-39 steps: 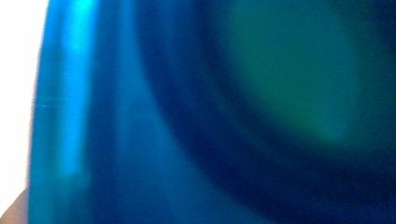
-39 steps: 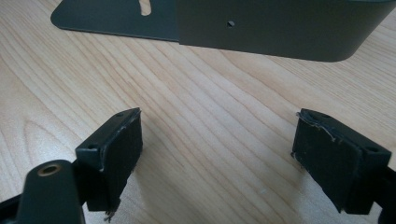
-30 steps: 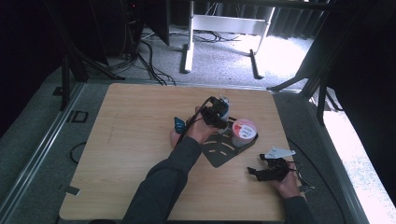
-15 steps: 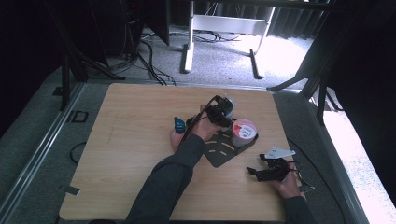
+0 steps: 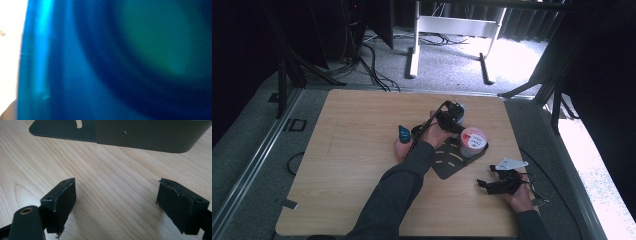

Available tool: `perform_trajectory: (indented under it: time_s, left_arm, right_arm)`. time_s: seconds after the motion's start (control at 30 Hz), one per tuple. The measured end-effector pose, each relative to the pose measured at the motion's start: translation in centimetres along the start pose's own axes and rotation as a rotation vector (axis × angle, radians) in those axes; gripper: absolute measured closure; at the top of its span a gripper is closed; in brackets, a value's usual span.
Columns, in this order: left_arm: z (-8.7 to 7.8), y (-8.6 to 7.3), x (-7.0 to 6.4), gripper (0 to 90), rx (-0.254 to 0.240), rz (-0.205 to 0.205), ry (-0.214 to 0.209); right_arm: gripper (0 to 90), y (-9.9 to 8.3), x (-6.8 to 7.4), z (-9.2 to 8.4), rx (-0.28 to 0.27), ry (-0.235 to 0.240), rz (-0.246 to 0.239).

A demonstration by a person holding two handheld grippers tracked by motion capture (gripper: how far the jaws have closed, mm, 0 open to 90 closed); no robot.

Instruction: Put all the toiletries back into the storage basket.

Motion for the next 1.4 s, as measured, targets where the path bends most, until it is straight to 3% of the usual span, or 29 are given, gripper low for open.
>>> perform_trajectory:
  time_s: [0.37,0.6,1.4]
  left_arm:
    - [0.4,0.8,0.2,54.9,-0.016,-0.03,0.001]
    - [0.4,0.5,0.0,54.8,0.009,-0.009,-0.003]
    - [2.2,-0.3,0.3,54.6,0.001,-0.093,-0.037]
  right_arm:
    - [15.7,0.0,0.0,0.0,0.0,0.002,0.002]
    - [15.7,0.0,0.0,0.0,0.0,0.003,0.002]
    - [15.7,0.0,0.0,0.0,0.0,0.005,-0.001]
Point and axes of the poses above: each handheld gripper's, and its own axes: z roughly forward along the jaws, y roughly out of its top, x roughly to its left, the point moved 4 cm from there along z, roughly forward along the jaws, and after that the axes turned 5 degrees about y, right-handed, at the moved point
